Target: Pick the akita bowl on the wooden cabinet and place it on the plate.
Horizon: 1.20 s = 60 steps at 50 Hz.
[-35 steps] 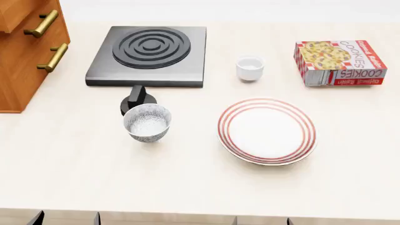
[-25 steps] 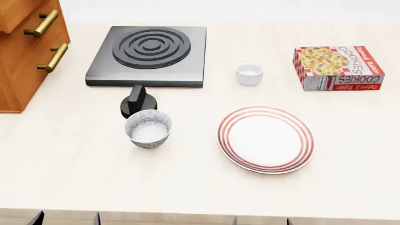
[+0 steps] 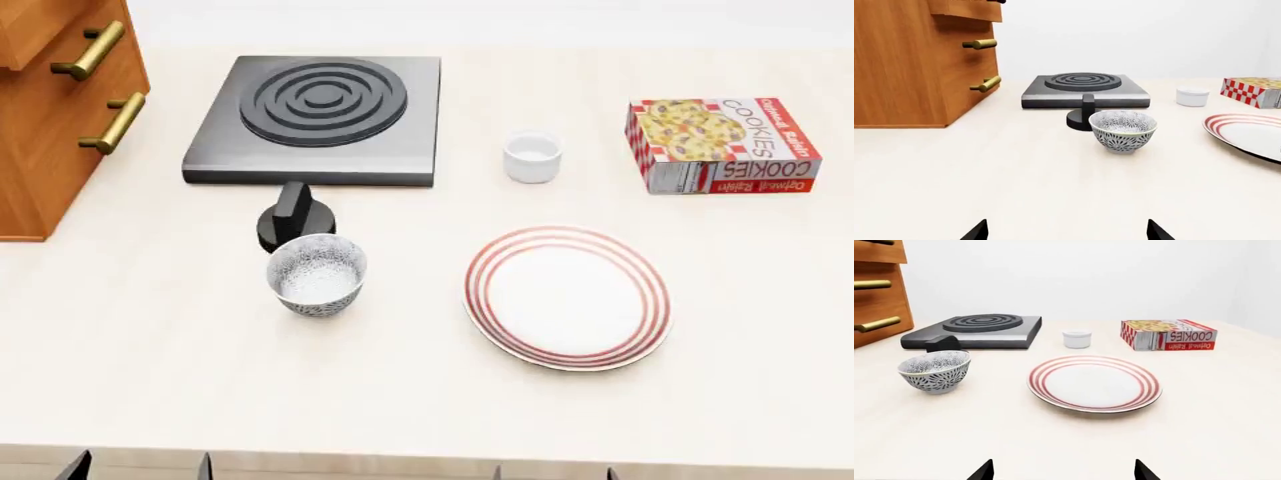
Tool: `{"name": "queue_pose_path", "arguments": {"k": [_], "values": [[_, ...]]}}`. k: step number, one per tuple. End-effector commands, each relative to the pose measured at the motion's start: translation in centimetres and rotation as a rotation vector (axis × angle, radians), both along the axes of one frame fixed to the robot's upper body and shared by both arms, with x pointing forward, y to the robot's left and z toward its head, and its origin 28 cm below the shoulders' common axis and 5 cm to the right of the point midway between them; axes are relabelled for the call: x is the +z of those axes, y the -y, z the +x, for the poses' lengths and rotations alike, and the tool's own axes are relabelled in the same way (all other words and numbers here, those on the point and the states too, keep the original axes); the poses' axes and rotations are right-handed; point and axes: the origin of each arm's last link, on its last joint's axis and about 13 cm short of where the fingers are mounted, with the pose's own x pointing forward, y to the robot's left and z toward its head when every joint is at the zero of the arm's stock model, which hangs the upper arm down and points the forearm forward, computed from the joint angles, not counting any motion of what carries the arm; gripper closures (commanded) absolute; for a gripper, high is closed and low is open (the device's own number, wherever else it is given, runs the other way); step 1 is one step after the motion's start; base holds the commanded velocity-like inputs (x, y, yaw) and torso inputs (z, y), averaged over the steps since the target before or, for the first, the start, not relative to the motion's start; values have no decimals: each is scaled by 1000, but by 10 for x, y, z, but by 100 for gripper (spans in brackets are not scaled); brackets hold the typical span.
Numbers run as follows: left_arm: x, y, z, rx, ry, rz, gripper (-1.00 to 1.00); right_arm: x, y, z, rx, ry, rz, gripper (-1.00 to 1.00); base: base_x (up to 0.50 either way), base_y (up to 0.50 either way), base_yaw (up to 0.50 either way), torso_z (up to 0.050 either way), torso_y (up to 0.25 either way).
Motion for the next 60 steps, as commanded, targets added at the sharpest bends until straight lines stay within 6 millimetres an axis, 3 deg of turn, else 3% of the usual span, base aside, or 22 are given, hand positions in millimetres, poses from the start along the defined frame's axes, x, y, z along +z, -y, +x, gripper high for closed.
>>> {"name": "queue_pose_path", "arguments": {"k": [1, 53, 60], "values": [[0, 0, 0, 1, 6, 1, -100, 0, -1, 0, 8, 3, -5, -100, 0, 0, 0, 0, 0], [-1, 1, 2, 12, -28, 11, -100, 0, -1, 0, 7, 10, -27, -100, 0, 0, 0, 43, 0], [-1, 2, 1, 2, -10, 15, -100, 0, -1, 0, 12, 10, -37, -100, 0, 453, 0, 3, 0]]}}
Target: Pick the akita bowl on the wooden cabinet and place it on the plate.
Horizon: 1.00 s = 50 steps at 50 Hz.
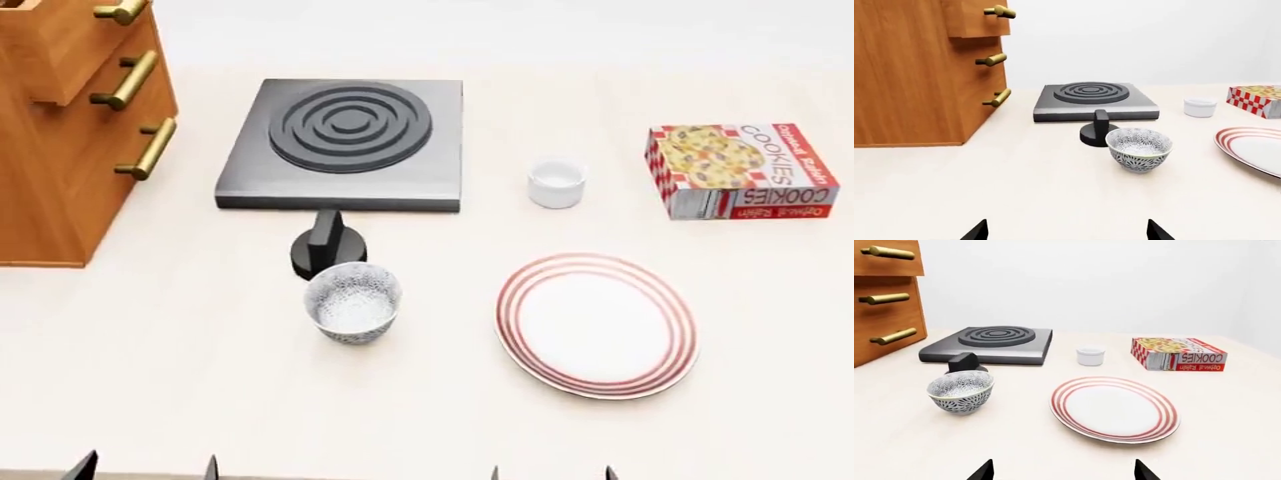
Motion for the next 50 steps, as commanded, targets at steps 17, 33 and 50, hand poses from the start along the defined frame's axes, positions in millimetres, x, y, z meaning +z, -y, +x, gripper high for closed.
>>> {"name": "queue_pose_path", "arguments": {"k": [17, 33, 50], "values": [[-1, -1, 2, 10, -7, 16, -100, 0, -1, 0, 6, -2, -11, -100, 0, 500, 0, 0, 0], [-1, 0, 1, 10, -8, 20, -100, -1, -1, 0, 4, -1, -7, -100, 0, 500, 0, 0, 0], [-1, 0, 1, 11, -7, 22, -100, -1, -1, 1, -3, -20, -7, -100, 0, 207, 0, 0, 0]]}}
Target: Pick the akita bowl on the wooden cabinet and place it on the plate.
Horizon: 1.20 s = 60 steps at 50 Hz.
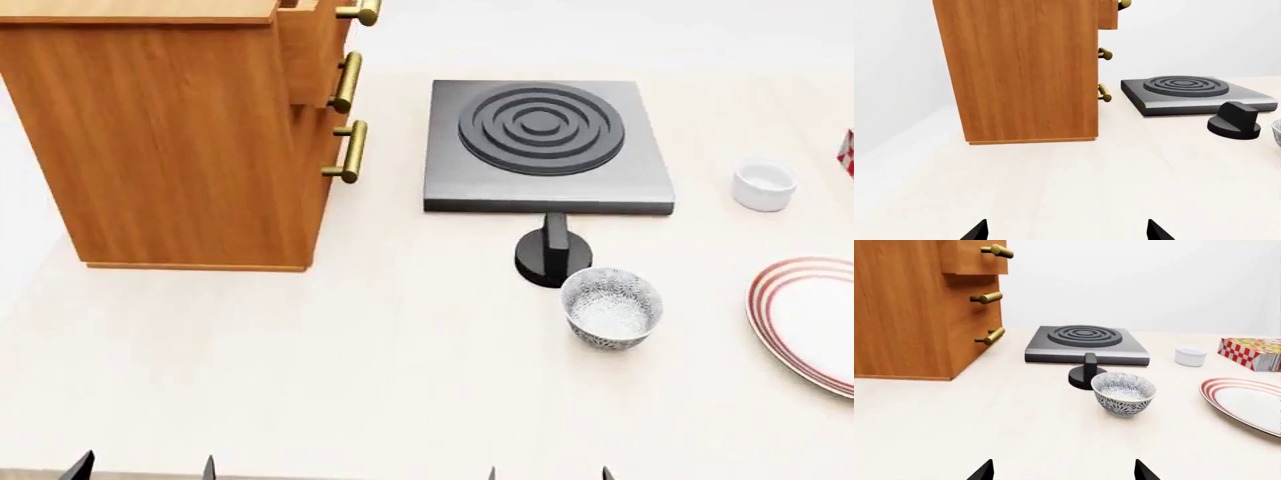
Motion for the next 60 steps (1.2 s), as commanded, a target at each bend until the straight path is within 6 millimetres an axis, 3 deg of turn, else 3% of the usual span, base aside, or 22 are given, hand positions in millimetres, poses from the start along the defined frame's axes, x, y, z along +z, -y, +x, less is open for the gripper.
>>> {"name": "queue_pose_path", "arguments": {"k": [1, 27, 28, 30, 31, 40, 46, 54, 60], "values": [[0, 1, 0, -1, 0, 0, -100, 0, 1, 1, -4, -11, -2, -100, 0, 0, 0, 0, 0], [7, 0, -1, 20, 35, 60, -100, 4, 2, 2, -13, 5, 7, -100, 0, 0, 0, 0, 0], [37, -1, 8, 37, 115, 62, -100, 26, 4, 2, -28, 63, 44, -100, 0, 0, 0, 0, 0], [41, 0, 10, 34, 120, 58, -100, 30, 4, 2, -29, 73, 62, -100, 0, 0, 0, 0, 0], [64, 7, 23, 35, 150, 100, -100, 65, 3, 9, -13, 181, 88, -100, 0, 0, 0, 0, 0], [75, 8, 30, 75, 102, 124, -100, 78, 2, 10, -4, 224, 91, -100, 0, 0, 0, 0, 0], [89, 7, 30, 39, 163, 59, -100, 93, -1, 7, 9, 270, 92, -100, 0, 0, 0, 0, 0], [93, 4, 30, 56, 213, 95, -100, 109, -4, -3, 23, 323, 79, -100, 0, 0, 0, 0, 0], [107, 4, 22, 27, 277, 92, -100, 122, -4, -12, 26, 369, 75, -100, 0, 0, 0, 0, 0]]}}
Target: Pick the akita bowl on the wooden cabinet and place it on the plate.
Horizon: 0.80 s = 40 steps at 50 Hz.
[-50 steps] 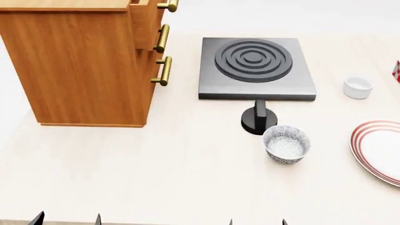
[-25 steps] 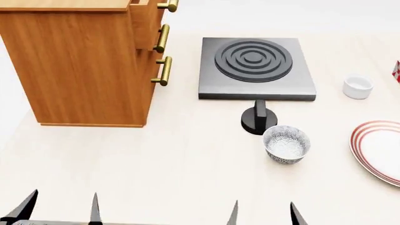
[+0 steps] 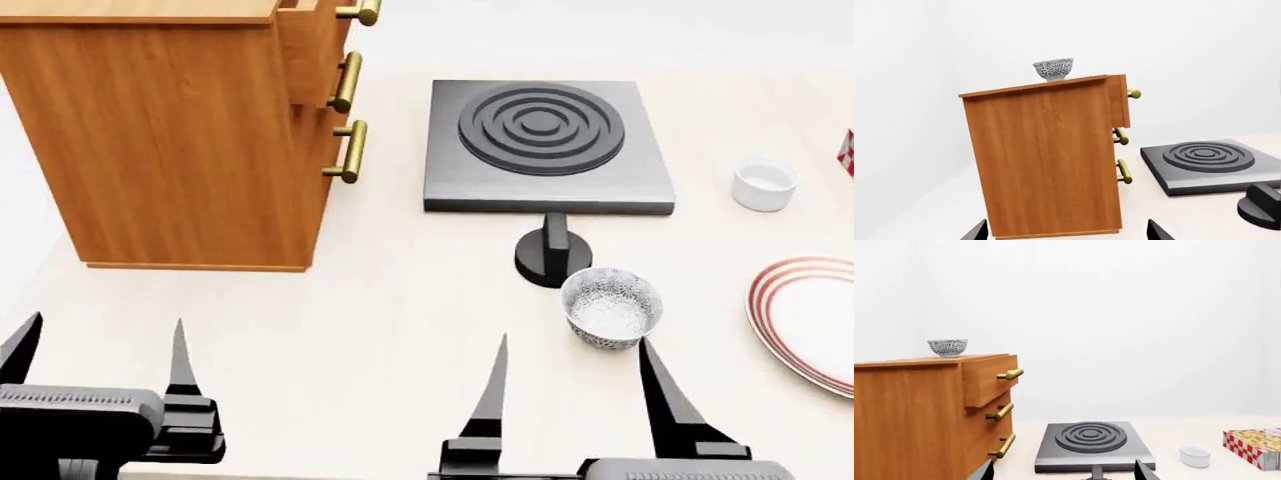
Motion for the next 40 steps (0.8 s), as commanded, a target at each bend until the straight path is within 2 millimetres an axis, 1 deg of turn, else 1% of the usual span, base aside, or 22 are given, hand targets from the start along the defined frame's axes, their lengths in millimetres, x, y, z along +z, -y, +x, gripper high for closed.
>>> {"name": "queue_pose_path", "arguments": {"k": [1, 8, 20, 26, 40], "values": [[22, -1, -8, -15, 78, 11, -100, 25, -2, -15, 13, 88, -4, -100, 0, 0, 0, 0, 0], [31, -1, -16, -17, 109, 18, -100, 29, -4, -19, 24, 114, -16, -100, 0, 0, 0, 0, 0], [34, 0, -19, -23, 122, 18, -100, 37, -4, -25, 38, 164, -3, -100, 3, 0, 0, 0, 0], [31, 0, -17, -24, 114, 13, -100, 38, -3, -25, 34, 169, 8, -100, 222, 0, 0, 0, 0], [32, 1, -18, -29, 113, 10, -100, 37, -4, -24, 38, 168, 13, -100, 274, 0, 0, 0, 0]]}}
